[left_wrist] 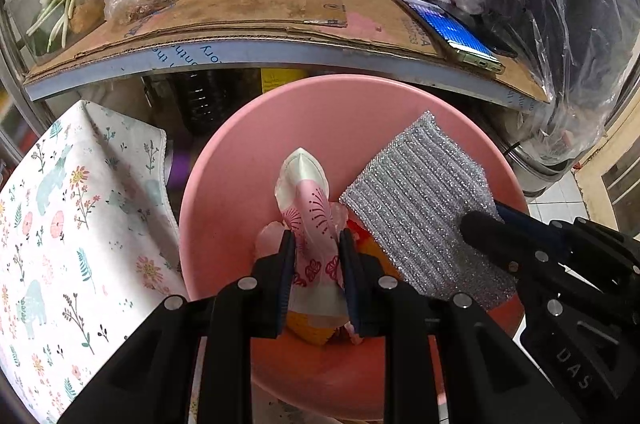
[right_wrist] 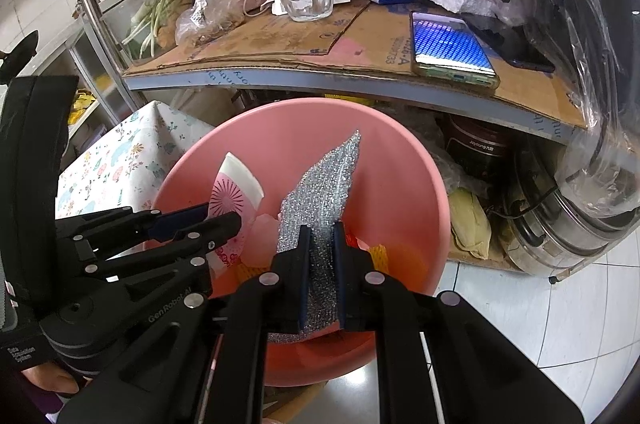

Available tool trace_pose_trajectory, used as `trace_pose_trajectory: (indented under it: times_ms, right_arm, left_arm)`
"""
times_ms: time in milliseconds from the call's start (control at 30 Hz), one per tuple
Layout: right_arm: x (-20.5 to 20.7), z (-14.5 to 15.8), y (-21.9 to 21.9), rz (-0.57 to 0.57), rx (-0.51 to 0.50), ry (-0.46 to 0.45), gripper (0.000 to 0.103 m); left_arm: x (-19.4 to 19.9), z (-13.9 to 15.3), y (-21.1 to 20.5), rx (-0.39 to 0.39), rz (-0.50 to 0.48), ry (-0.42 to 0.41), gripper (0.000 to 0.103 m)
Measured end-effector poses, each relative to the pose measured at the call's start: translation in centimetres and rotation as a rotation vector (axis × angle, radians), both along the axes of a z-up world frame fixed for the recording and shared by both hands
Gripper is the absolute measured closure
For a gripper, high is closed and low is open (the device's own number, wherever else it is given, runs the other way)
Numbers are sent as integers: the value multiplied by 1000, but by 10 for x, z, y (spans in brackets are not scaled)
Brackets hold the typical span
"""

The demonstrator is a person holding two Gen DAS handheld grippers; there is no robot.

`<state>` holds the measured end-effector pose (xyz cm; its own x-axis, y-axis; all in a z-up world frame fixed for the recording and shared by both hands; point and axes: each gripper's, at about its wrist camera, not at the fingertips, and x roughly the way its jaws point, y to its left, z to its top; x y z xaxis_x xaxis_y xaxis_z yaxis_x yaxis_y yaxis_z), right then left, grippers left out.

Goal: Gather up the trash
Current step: 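Open both tools to drop the paper cup and scouring pad into the bucket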

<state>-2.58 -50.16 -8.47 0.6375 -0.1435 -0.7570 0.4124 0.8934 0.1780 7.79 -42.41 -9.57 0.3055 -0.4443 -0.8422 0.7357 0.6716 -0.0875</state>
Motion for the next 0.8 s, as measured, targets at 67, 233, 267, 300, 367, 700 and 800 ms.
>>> trace_pose_trajectory:
  times_ms: [67, 233, 267, 300, 367, 700, 800]
  right_arm:
    - [0, 0, -1, -3, 1, 1, 93]
    - [1, -1, -2, -4, 5, 4, 93]
    - [2, -2, -2, -4, 6, 6, 93]
    - [2, -2, -2, -5, 7, 8, 92]
    - [3, -3, -3, -8, 10, 12, 91]
    - [4, -6, -6, -21, 21, 29, 84]
    - [4, -5, -6, -18, 19, 24, 83]
  left_arm:
    - [1, -1, -1, 2, 2, 1, 81]
    - [1, -2, -1, 5, 8, -1, 79]
    - [1, -3, -1, 6, 7, 2, 78]
    - [1, -3, -1, 7, 7, 7, 77]
    - [1, -3, -1, 5, 9, 17, 74]
    - [0, -2, -1, 3, 8, 10, 58]
    - [0, -1, 0, -1, 9, 13, 57]
